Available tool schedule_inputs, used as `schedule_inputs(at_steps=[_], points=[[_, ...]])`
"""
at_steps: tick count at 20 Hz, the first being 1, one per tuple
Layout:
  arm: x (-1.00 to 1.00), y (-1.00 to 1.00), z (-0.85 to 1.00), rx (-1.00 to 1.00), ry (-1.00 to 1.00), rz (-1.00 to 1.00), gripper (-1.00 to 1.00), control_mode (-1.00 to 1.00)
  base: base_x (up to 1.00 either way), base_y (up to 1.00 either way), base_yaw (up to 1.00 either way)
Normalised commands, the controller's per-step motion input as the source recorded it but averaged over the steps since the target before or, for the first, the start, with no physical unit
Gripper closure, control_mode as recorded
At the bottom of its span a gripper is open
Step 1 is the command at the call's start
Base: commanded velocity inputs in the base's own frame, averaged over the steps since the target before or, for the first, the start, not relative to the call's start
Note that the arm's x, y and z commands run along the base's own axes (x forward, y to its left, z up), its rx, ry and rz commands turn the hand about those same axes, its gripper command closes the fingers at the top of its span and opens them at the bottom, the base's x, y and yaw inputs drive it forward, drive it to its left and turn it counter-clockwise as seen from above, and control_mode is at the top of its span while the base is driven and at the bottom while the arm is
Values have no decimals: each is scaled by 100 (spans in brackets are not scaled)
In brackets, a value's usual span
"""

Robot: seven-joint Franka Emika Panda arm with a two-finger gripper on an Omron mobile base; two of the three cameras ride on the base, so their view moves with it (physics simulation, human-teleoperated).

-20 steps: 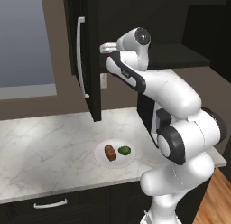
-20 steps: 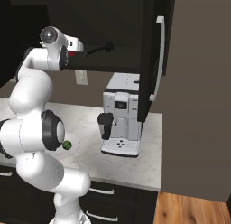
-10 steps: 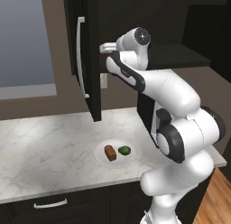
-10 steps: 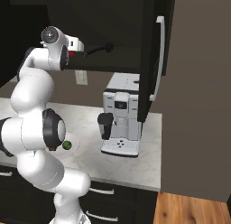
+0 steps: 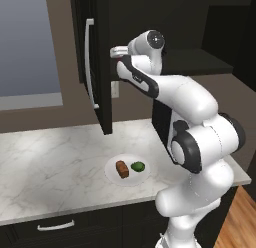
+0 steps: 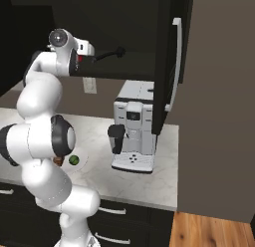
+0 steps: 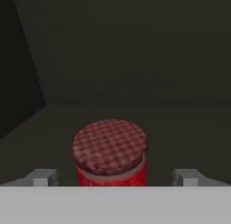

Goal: Pick the avocado and bread from the counter and place them on the plate. Then pick the jam from the cabinet and place it next to the plate. Lastly close the cabinet door.

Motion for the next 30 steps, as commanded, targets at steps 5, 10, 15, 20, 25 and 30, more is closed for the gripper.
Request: schedule_inputs(at_steps=[5,10,15,20,25,30], points=[[24,0,0,0,0,0,-100,-100,0,0,0],[26,2,0,0,0,0,-100,-100,0,0,0],[20,10,0,-2,0,0,-100,-100,0,0,0],[3,18,0,-4,0,0,100,-100,0,0,0],[-15,2,0,0,0,-2,100,-100,0,0,0],[-34,0,2,0,-1,-7,100,-100,0,0,0]])
